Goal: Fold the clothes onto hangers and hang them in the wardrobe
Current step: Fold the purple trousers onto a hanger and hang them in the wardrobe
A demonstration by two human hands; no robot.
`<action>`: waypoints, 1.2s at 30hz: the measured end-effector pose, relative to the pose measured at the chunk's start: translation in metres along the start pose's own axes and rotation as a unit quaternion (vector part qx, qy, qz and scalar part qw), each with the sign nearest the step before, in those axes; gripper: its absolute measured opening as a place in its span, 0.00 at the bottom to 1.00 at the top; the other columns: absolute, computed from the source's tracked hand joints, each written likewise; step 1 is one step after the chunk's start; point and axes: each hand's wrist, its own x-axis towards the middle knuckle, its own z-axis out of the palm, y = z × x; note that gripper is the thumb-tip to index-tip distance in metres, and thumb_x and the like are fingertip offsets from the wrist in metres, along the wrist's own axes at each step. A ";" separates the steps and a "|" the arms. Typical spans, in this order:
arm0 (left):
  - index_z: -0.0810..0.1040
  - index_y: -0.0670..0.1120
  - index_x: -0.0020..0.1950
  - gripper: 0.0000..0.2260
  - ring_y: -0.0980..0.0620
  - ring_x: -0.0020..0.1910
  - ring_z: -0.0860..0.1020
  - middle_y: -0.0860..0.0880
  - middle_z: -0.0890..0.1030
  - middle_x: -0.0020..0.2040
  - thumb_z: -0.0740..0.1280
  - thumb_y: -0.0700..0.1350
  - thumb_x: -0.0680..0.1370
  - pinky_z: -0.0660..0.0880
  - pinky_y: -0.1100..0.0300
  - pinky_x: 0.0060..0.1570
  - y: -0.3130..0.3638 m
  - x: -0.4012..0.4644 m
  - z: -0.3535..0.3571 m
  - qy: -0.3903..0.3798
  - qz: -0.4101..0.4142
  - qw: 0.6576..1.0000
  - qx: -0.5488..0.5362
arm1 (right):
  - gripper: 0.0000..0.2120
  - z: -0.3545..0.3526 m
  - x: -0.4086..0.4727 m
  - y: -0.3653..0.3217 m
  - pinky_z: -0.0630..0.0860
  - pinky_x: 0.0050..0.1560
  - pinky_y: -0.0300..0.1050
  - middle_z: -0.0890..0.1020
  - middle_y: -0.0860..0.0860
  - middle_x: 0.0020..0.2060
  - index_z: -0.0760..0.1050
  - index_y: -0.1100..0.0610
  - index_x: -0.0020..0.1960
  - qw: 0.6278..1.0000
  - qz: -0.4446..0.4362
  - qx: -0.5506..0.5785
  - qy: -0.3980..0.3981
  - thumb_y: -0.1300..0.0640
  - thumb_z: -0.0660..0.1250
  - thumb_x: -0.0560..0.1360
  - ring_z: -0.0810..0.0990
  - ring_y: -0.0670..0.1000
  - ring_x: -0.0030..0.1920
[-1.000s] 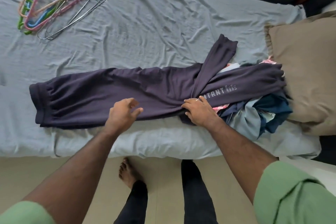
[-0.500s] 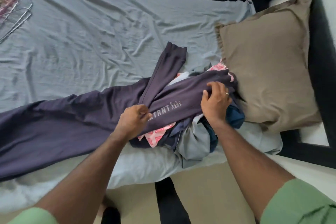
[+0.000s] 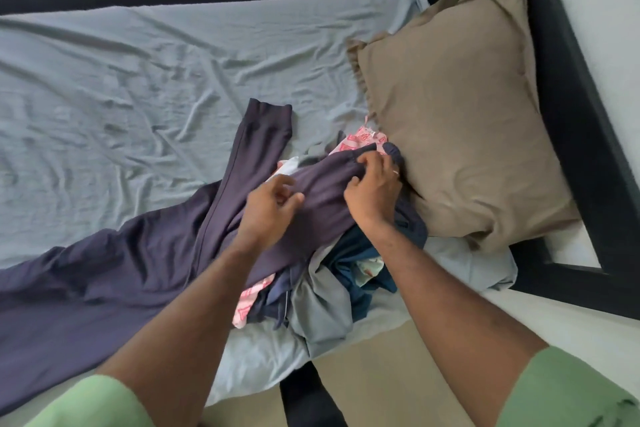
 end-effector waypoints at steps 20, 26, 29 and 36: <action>0.83 0.47 0.41 0.14 0.59 0.34 0.80 0.52 0.83 0.34 0.83 0.52 0.66 0.72 0.71 0.35 -0.161 -0.048 -0.102 0.044 -0.209 0.977 0.001 | 0.25 0.164 0.118 -0.166 0.72 0.66 0.56 0.68 0.63 0.70 0.58 0.42 0.80 0.887 -0.199 -0.175 -0.379 0.54 0.57 0.84 0.73 0.65 0.67; 0.82 0.48 0.41 0.11 0.59 0.34 0.79 0.54 0.82 0.34 0.82 0.44 0.67 0.71 0.74 0.36 -0.164 -0.052 -0.095 0.010 -0.177 0.984 -0.017 | 0.16 0.172 0.108 -0.174 0.73 0.65 0.57 0.77 0.58 0.64 0.78 0.57 0.64 0.924 -0.199 -0.170 -0.277 0.53 0.57 0.83 0.77 0.60 0.64; 0.81 0.49 0.42 0.11 0.58 0.35 0.79 0.54 0.82 0.34 0.82 0.43 0.68 0.71 0.72 0.36 -0.163 -0.053 -0.092 0.011 -0.164 0.986 0.002 | 0.12 0.158 0.106 -0.172 0.78 0.55 0.49 0.85 0.55 0.48 0.84 0.57 0.49 0.984 -0.051 0.025 -0.167 0.48 0.69 0.78 0.83 0.57 0.52; 0.67 0.40 0.34 0.11 0.51 0.29 0.65 0.46 0.72 0.29 0.69 0.32 0.67 0.64 0.61 0.30 -0.143 -0.053 -0.087 -0.013 -0.070 0.993 0.093 | 0.17 0.099 0.122 -0.122 0.84 0.39 0.53 0.84 0.59 0.47 0.77 0.66 0.56 0.811 0.349 0.403 -0.242 0.66 0.78 0.70 0.85 0.57 0.44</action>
